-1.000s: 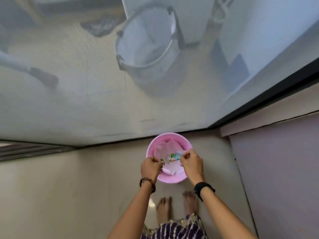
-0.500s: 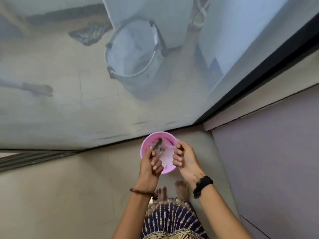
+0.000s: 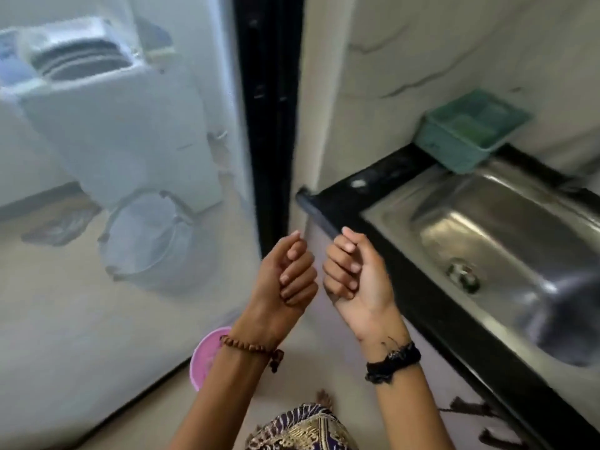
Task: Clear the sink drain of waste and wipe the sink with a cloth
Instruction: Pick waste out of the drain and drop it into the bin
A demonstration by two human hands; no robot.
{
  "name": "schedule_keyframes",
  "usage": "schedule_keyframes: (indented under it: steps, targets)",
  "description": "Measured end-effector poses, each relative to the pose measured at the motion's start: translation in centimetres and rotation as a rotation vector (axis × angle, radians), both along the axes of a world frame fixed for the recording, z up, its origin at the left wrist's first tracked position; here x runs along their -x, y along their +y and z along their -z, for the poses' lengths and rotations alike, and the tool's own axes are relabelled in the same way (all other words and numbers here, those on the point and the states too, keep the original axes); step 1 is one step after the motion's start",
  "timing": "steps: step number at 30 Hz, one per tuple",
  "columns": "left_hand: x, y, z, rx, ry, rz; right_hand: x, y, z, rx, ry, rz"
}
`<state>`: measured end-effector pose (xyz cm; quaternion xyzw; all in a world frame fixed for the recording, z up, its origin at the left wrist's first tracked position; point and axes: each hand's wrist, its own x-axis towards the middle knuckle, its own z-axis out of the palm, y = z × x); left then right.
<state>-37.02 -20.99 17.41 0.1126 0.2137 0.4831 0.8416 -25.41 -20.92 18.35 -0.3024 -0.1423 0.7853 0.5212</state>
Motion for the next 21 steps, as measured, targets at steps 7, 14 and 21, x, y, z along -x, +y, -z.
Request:
schedule_keyframes:
  steps: [7, 14, 21]
  targets:
    - [-16.6, 5.8, 1.0, -0.093, 0.384, 0.448, -15.8, 1.4, 0.4, 0.118, -0.287, 0.415]
    - [-32.5, 15.5, 9.1, -0.683, 1.339, 0.719, -32.5, 5.9, 8.5, 0.418, -0.997, 0.459]
    - [-40.8, 20.1, 18.5, -1.012, 1.769, 0.915, -38.6, 10.4, 18.6, 0.573, -1.375, 0.066]
